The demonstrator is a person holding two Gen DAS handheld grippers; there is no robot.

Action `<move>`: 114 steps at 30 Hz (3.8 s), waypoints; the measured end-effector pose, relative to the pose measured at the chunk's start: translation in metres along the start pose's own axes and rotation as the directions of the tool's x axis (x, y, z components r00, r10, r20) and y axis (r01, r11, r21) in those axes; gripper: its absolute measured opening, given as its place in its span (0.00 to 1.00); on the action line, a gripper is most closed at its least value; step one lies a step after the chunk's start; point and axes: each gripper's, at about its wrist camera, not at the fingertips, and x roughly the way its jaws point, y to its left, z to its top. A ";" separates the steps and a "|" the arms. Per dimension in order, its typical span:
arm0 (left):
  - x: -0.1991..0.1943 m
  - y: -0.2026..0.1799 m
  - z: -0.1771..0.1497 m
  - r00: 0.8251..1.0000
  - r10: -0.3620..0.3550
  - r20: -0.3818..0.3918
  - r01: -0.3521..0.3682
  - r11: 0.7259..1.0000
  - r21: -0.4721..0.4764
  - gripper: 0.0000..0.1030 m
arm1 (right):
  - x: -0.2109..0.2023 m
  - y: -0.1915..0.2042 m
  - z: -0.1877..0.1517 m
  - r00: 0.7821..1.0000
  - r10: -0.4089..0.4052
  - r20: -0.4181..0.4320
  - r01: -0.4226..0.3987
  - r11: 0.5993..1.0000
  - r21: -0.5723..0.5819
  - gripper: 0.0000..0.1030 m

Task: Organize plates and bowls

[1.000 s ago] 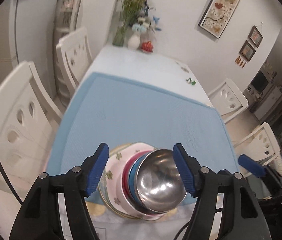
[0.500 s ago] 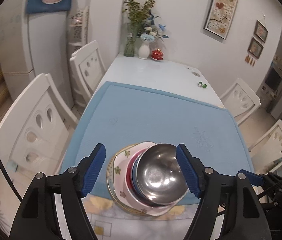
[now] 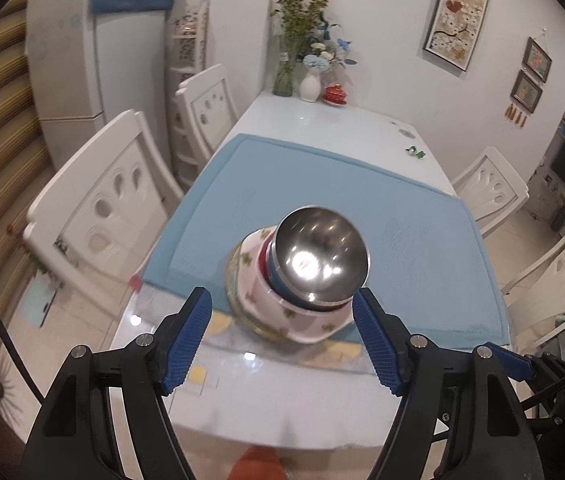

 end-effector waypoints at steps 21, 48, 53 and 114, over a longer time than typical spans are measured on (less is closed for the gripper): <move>0.057 0.021 0.030 0.997 -0.066 -0.035 0.068 0.996 0.057 0.69 | 0.030 0.014 0.034 0.991 -0.130 -0.006 0.131 0.988 0.079 0.78; 0.100 0.027 0.025 0.987 0.076 -0.143 -0.048 0.980 0.191 0.69 | 0.075 0.010 0.056 0.972 -0.231 -0.042 0.234 0.963 0.133 0.78; 0.103 0.028 0.028 0.987 0.071 -0.144 -0.044 0.981 0.189 0.69 | 0.078 0.011 0.061 0.972 -0.229 -0.046 0.234 0.963 0.132 0.78; 0.119 -0.002 0.055 0.984 0.132 -0.120 -0.089 0.946 0.312 0.74 | 0.091 0.005 0.069 0.967 -0.239 -0.085 0.251 0.954 0.167 0.78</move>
